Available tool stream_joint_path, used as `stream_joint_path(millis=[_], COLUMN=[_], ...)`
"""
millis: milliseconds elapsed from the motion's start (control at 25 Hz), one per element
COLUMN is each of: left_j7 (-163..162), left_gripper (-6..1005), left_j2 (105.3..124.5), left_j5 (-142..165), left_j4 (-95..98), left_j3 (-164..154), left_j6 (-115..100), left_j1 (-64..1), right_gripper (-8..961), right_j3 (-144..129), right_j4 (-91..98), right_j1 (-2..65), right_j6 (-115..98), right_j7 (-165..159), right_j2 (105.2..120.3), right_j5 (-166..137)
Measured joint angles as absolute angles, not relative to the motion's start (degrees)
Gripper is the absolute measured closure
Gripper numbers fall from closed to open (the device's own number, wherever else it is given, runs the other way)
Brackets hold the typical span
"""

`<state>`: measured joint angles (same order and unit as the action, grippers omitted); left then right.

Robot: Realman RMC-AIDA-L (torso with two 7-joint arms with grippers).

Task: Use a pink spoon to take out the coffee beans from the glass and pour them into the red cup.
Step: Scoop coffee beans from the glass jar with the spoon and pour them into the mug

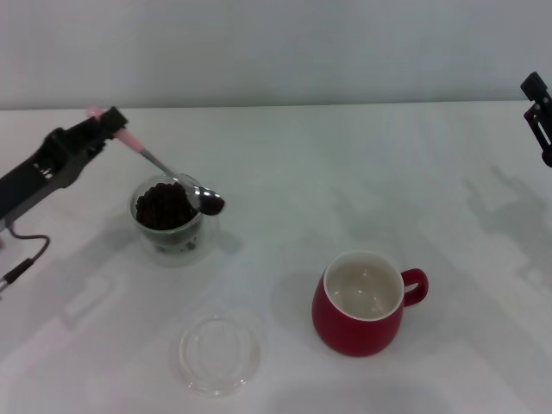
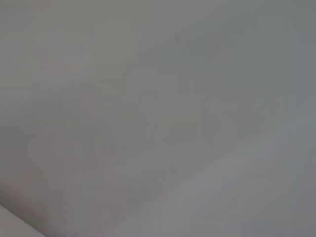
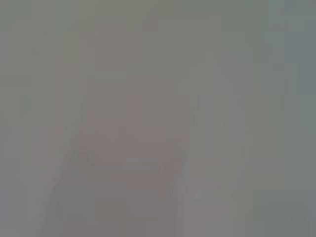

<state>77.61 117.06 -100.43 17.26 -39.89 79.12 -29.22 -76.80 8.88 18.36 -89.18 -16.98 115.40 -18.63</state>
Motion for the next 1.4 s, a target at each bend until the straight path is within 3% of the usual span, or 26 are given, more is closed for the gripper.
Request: stream_joint_path(millis=[880, 1400], left_j7=[69.9, 73.0], left_gripper=[874, 874], left_j2=[118.9, 119.31], left_j5=[-85.6, -86.0], left_j4=[16.1, 15.9], left_j3=[-42.6, -48.5], left_j6=[78.6, 75.5], left_j1=[-43.6, -48.6], right_gripper=[437, 437], right_j3=[-77.1, -77.3], right_j4=[8.4, 8.3], right_j1=[18.5, 18.6], right_j6=[-89.7, -89.2], right_j7=[-17.3, -17.4], right_j2=[115.5, 115.56], right_j5=[-18.6, -18.8])
